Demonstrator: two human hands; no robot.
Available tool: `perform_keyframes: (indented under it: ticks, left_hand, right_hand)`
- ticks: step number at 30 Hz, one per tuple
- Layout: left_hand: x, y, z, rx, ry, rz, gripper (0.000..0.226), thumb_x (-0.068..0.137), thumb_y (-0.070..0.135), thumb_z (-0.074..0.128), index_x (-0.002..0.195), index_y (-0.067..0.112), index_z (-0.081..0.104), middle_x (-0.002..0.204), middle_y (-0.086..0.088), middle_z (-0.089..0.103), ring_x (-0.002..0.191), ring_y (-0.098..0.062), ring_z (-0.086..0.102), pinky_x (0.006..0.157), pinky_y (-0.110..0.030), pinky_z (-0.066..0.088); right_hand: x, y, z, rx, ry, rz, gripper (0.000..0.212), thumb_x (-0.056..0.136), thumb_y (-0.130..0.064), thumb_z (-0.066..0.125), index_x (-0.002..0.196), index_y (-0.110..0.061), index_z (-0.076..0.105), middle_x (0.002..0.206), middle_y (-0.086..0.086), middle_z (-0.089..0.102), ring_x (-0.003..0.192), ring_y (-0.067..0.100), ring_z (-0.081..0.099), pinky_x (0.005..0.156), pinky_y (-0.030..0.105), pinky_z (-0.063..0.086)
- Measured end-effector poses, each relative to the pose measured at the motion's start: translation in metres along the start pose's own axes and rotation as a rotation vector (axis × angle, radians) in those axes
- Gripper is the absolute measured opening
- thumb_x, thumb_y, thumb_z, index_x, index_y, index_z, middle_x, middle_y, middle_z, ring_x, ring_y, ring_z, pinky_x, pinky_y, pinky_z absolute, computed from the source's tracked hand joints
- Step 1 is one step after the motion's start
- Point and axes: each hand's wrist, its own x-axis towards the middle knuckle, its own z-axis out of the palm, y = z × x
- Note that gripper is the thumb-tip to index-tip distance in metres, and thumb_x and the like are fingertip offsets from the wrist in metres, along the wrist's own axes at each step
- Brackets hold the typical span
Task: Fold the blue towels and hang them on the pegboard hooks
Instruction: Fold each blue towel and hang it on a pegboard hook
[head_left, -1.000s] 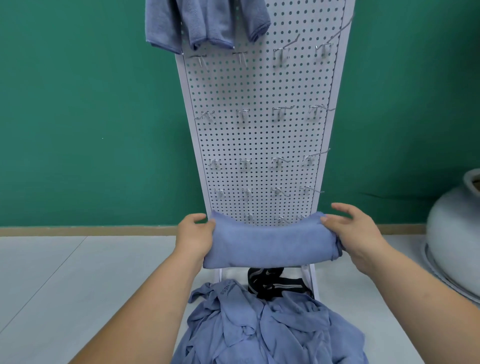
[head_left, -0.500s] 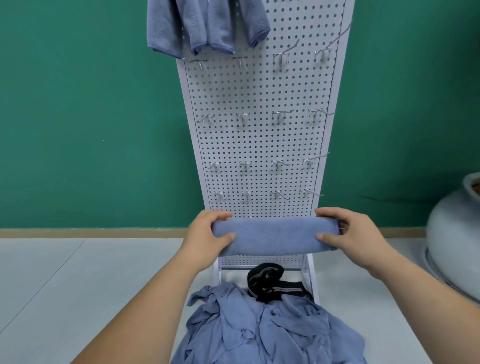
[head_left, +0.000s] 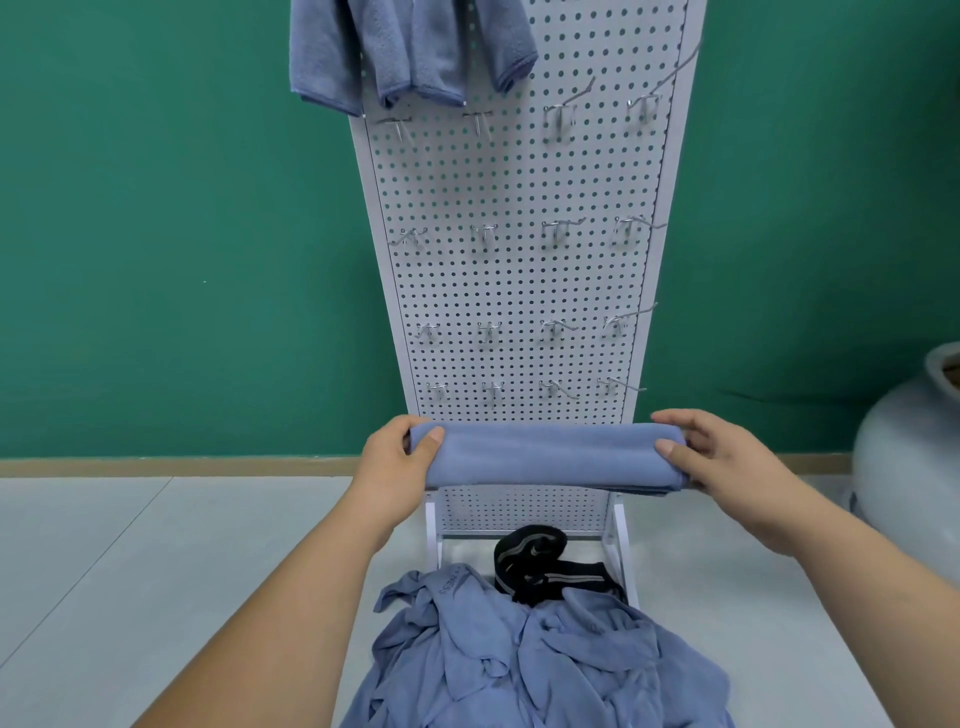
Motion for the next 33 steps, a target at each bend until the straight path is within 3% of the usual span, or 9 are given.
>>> perform_keyframes:
  ticks: [4,9,12,15,20,25,27,29,33]
  left_hand:
    - [0.004,0.0,-0.002,-0.043,0.103,0.013,0.01,0.105,0.026,0.063,0.107,0.018,0.069,0.096,-0.003,0.075,0.074,-0.021,0.065,0.052,-0.03,0.054]
    - [0.008,-0.012,0.002,0.188,0.108,-0.006,0.017,0.1,0.042,0.067,0.094,0.026,0.066,0.086,0.002,0.073,0.076,-0.028,0.072,0.068,-0.049,0.062]
    - [0.001,-0.01,0.01,0.347,0.073,-0.044,0.031,0.103,0.044,0.06,0.093,0.014,0.06,0.087,-0.002,0.066,0.078,-0.024,0.062,0.069,-0.037,0.052]
    - [-0.002,-0.009,0.014,0.291,0.066,-0.11,0.039,0.106,0.042,0.055,0.087,0.009,0.05,0.082,-0.004,0.054,0.071,-0.02,0.045,0.062,-0.034,0.036]
    - [-0.005,0.005,0.022,0.032,0.116,-0.12,0.04,0.103,0.042,0.061,0.086,0.008,0.049,0.081,-0.004,0.047,0.072,-0.02,0.041,0.064,-0.034,0.035]
    - [-0.023,0.036,0.045,-0.099,0.189,0.028,0.026,0.101,0.033,0.067,0.09,0.014,0.052,0.077,0.003,0.056,0.068,-0.015,0.049,0.062,-0.029,0.04]
    - [-0.032,0.047,0.057,-0.172,0.129,0.037,0.016,0.098,0.029,0.071,0.099,0.025,0.055,0.087,0.005,0.068,0.077,-0.012,0.064,0.068,-0.029,0.05]
    - [-0.04,0.057,0.066,-0.241,0.045,0.036,0.027,0.096,0.016,0.073,0.111,0.032,0.057,0.109,0.006,0.071,0.096,-0.009,0.071,0.081,-0.029,0.057]
    - [-0.056,0.08,0.073,-0.301,-0.102,0.043,0.051,0.093,-0.008,0.062,0.127,0.03,0.055,0.125,0.01,0.065,0.097,0.001,0.069,0.072,-0.012,0.052]
  right_hand:
    - [-0.001,-0.006,-0.003,0.021,0.024,-0.007,0.018,0.101,-0.016,0.069,0.118,-0.015,0.073,0.098,0.005,0.082,0.08,0.016,0.072,0.08,0.035,0.058]
    - [0.002,0.002,0.007,-0.049,0.064,0.045,0.008,0.104,-0.021,0.066,0.109,-0.016,0.069,0.087,0.012,0.08,0.075,0.023,0.067,0.081,0.043,0.059]
    - [0.003,0.011,0.015,-0.064,0.016,0.106,0.01,0.108,-0.028,0.057,0.11,-0.019,0.06,0.088,0.019,0.077,0.075,0.025,0.068,0.078,0.042,0.063]
    - [0.004,0.017,0.018,-0.194,0.03,0.128,0.01,0.109,-0.037,0.053,0.106,-0.028,0.057,0.09,0.023,0.072,0.066,0.021,0.062,0.074,0.048,0.058]
    - [0.004,0.002,0.021,-0.202,0.155,0.045,0.01,0.106,-0.038,0.059,0.115,-0.034,0.061,0.08,-0.001,0.079,0.083,0.027,0.073,0.085,0.047,0.058]
    - [-0.013,-0.03,0.047,-0.237,0.387,-0.131,0.012,0.101,-0.035,0.067,0.109,-0.026,0.068,0.076,-0.012,0.076,0.082,0.013,0.071,0.073,0.034,0.055]
    - [-0.022,-0.041,0.062,-0.172,0.388,-0.163,0.01,0.1,-0.032,0.069,0.109,-0.031,0.066,0.079,-0.009,0.076,0.08,0.014,0.071,0.074,0.039,0.059]
    - [-0.028,-0.048,0.076,-0.05,0.345,-0.151,0.016,0.099,-0.023,0.071,0.108,-0.034,0.063,0.085,-0.009,0.076,0.083,0.016,0.072,0.079,0.044,0.061]
    - [-0.037,-0.06,0.092,0.177,0.239,-0.12,0.029,0.094,-0.006,0.074,0.112,-0.025,0.061,0.101,-0.005,0.075,0.097,0.018,0.073,0.093,0.044,0.059]
